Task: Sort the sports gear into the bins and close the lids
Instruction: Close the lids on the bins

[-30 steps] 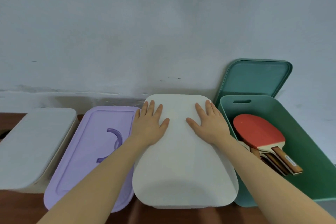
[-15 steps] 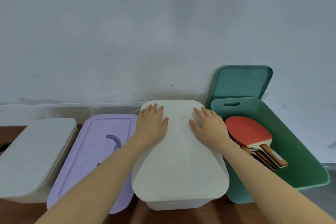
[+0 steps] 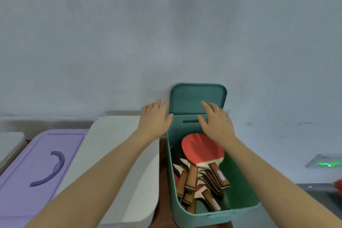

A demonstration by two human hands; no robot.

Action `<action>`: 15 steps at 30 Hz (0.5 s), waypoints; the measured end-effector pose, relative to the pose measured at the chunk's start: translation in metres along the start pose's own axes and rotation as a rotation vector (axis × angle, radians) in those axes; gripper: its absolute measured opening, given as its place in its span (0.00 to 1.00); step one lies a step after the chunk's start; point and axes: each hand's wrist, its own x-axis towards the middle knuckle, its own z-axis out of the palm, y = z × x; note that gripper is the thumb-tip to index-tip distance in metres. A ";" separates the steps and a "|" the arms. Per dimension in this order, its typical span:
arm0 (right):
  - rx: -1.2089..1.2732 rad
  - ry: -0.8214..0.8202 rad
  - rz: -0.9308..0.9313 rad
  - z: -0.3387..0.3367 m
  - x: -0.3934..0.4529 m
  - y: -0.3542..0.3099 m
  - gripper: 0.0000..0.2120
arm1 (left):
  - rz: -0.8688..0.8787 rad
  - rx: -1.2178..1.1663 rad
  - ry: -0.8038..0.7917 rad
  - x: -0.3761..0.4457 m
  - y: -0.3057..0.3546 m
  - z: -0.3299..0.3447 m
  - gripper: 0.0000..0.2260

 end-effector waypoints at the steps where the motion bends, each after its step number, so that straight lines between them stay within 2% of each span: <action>1: -0.012 -0.003 0.018 -0.003 0.007 0.012 0.28 | -0.027 0.009 -0.016 0.009 0.010 0.001 0.26; 6: -0.005 -0.036 0.112 -0.007 0.039 0.059 0.33 | -0.113 0.031 -0.042 0.053 0.038 0.013 0.31; 11: 0.073 -0.032 0.122 0.007 0.068 0.089 0.36 | -0.173 0.022 -0.038 0.078 0.048 0.030 0.32; 15: 0.259 -0.040 0.066 0.025 0.075 0.091 0.39 | -0.174 -0.163 -0.099 0.081 0.045 0.041 0.32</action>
